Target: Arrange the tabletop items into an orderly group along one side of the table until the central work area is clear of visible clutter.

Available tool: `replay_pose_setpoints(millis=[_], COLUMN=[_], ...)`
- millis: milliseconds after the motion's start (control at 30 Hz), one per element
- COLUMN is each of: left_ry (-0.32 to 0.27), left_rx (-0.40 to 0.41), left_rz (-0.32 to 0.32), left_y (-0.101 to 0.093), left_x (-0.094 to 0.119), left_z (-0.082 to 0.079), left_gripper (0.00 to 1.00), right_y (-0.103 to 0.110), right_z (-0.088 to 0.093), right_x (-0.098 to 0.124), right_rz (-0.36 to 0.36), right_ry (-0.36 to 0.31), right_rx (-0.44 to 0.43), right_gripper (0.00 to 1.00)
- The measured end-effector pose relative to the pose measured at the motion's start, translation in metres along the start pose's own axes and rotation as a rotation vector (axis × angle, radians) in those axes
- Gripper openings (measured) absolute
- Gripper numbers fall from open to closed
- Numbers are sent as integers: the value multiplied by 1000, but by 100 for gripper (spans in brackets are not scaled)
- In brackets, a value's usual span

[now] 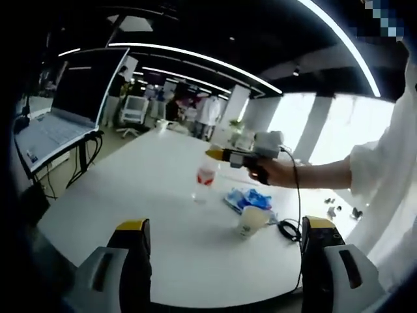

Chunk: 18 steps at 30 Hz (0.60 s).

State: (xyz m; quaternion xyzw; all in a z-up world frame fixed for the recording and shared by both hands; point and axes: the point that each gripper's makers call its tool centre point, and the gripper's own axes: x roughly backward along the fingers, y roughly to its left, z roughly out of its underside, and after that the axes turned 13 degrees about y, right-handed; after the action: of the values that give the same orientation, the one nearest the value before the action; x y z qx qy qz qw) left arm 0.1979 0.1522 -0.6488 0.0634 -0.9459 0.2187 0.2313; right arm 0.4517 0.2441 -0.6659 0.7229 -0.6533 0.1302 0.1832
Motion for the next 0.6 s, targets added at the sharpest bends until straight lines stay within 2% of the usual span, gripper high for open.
replay_pose_setpoints(millis=[67, 233, 600], left_ry=[-4, 35, 31], left_rx=[8, -33, -12], left_rz=[0, 25, 35], left_y=[0, -12, -11], left_x=[1, -8, -6], left_z=[0, 3, 3], left_gripper=[93, 94, 93], right_y=[-1, 0, -5], right_z=[2, 3, 7], right_x=[-2, -5, -10], right_rz=[2, -5, -3], right_ry=[3, 0, 0], right_rx=[1, 7, 8], right_gripper=[20, 20, 20])
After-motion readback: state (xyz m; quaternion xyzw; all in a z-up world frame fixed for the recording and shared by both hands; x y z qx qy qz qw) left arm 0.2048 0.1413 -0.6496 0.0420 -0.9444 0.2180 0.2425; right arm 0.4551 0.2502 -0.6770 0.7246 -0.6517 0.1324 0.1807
